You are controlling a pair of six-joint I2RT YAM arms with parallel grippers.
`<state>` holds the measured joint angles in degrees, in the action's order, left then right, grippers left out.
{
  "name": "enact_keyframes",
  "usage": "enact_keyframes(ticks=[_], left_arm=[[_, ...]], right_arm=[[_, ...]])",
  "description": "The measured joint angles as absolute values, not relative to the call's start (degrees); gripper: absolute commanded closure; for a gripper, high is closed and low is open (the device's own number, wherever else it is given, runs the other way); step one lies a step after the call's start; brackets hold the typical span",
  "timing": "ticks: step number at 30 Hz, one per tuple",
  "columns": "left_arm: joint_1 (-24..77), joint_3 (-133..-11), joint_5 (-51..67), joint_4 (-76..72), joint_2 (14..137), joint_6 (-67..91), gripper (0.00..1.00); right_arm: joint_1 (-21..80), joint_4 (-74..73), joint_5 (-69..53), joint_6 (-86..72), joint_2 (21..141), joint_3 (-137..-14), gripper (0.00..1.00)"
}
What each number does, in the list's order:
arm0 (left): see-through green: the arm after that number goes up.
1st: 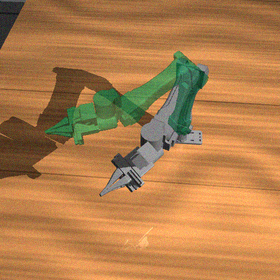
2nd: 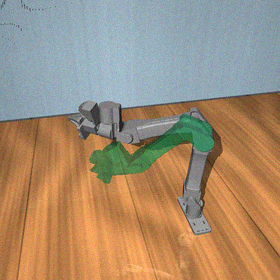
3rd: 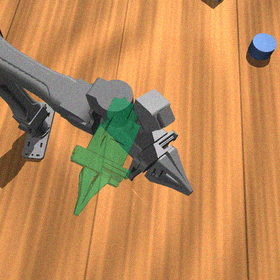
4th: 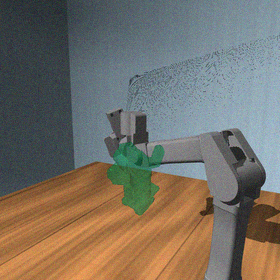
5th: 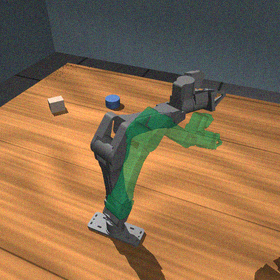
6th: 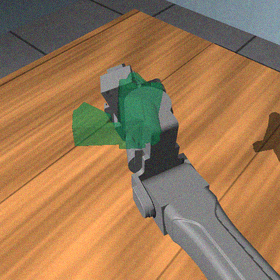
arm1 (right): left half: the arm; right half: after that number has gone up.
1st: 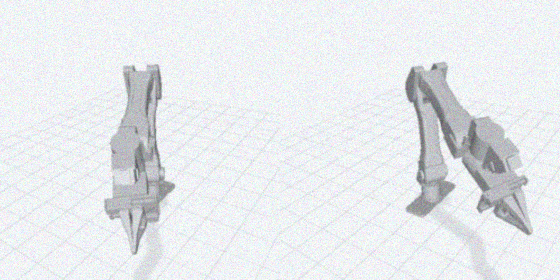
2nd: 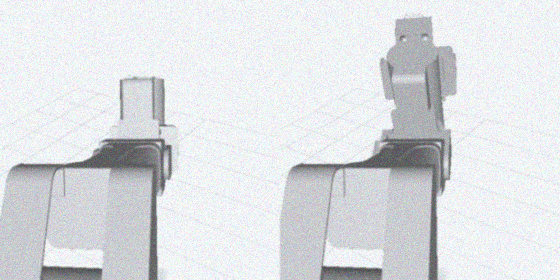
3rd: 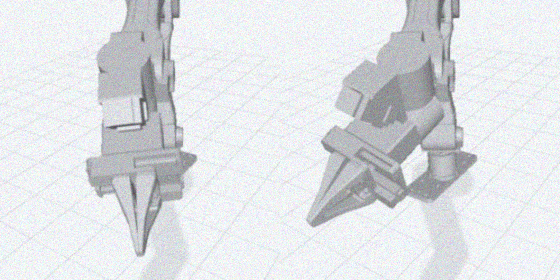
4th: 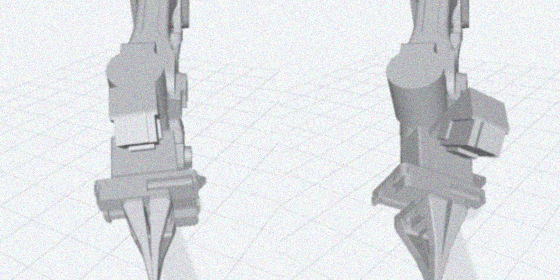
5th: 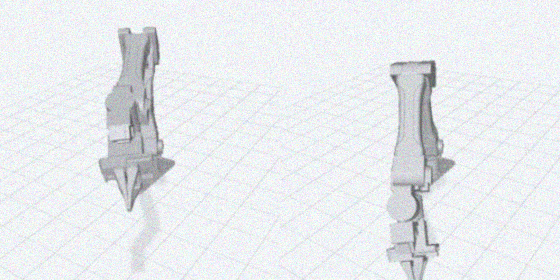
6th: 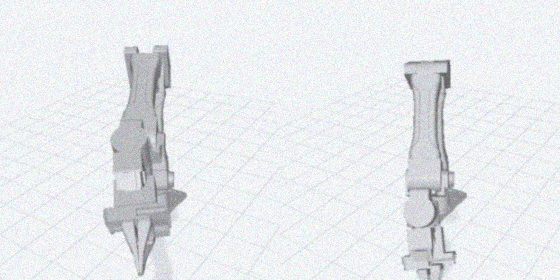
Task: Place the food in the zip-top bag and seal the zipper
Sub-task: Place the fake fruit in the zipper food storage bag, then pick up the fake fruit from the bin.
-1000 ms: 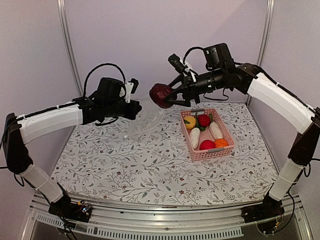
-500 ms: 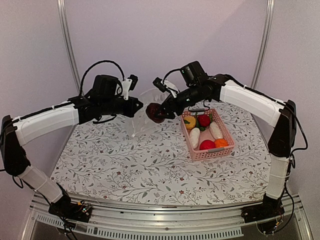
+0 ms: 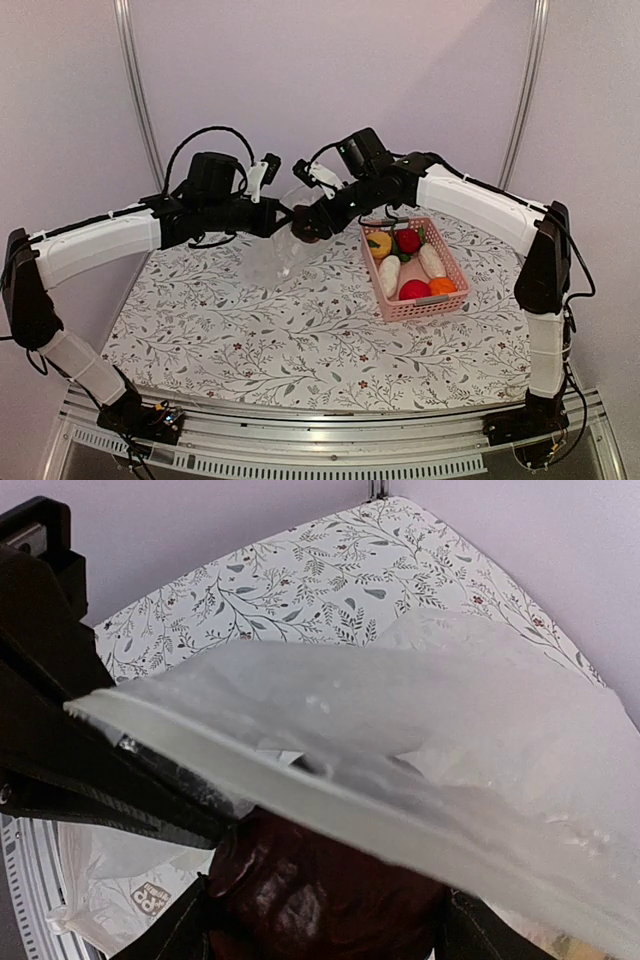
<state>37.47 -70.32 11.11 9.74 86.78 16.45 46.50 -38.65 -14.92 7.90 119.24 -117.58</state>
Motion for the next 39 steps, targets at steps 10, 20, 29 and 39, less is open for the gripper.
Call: enact_keyframes(ticks=[10, 20, 29, 39], left_arm=[[37.17, -70.32, 10.74, 9.74, 86.78, 17.19, 1.00], [36.42, -70.32, 9.39, 10.09, 86.78, 17.19, 1.00], [36.40, -70.32, 8.47, 10.31, 86.78, 16.71, 1.00], [36.40, -70.32, 6.76, 11.11, 86.72, 15.59, 1.00]], right_arm=[[46.83, -39.77, -17.23, 8.80, 119.28, -117.16, 0.01], [46.83, -40.23, -22.65, 13.69, 109.25, -112.73, 0.02], [46.15, -39.72, -20.97, 20.29, 97.23, -102.37, 0.03], [32.34, -39.83, -21.34, 22.37, 94.17, -86.52, 0.08]])
